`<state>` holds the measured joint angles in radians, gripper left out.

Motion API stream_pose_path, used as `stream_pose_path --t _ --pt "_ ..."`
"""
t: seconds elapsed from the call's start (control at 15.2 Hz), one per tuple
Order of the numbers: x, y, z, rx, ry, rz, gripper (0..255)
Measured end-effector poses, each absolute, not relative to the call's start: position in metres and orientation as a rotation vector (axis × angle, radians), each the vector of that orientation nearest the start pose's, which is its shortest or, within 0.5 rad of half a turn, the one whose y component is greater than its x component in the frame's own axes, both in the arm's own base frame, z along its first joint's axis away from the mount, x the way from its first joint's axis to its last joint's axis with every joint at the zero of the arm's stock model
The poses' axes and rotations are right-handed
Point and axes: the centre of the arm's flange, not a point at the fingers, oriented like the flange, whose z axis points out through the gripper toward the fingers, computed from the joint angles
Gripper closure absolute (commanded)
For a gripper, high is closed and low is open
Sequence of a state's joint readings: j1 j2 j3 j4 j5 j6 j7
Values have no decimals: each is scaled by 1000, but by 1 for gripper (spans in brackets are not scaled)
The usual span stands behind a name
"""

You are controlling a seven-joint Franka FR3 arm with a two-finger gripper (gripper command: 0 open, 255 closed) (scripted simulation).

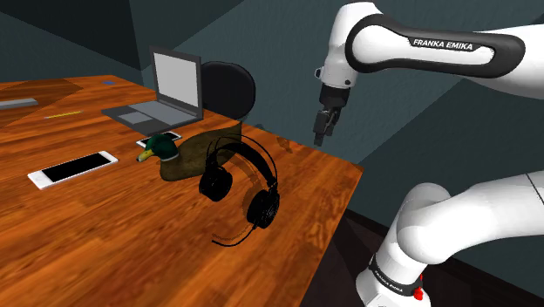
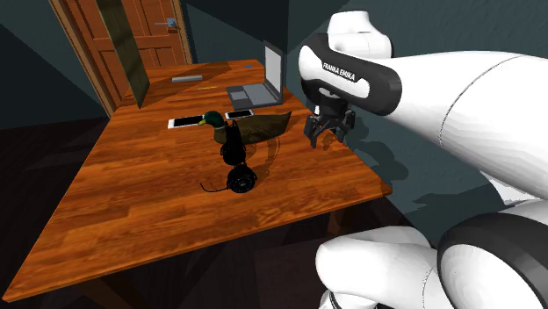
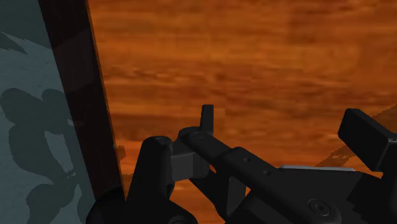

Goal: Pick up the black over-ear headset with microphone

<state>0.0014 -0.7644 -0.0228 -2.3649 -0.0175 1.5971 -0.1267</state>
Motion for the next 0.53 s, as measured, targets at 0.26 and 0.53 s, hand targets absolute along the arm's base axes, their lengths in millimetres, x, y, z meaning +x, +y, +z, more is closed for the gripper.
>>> stream_pose_path --t 0.26,0.53 --pt "323 15 589 -3142 -179 7 0" --pt "335 63 603 -3151 -182 9 0"
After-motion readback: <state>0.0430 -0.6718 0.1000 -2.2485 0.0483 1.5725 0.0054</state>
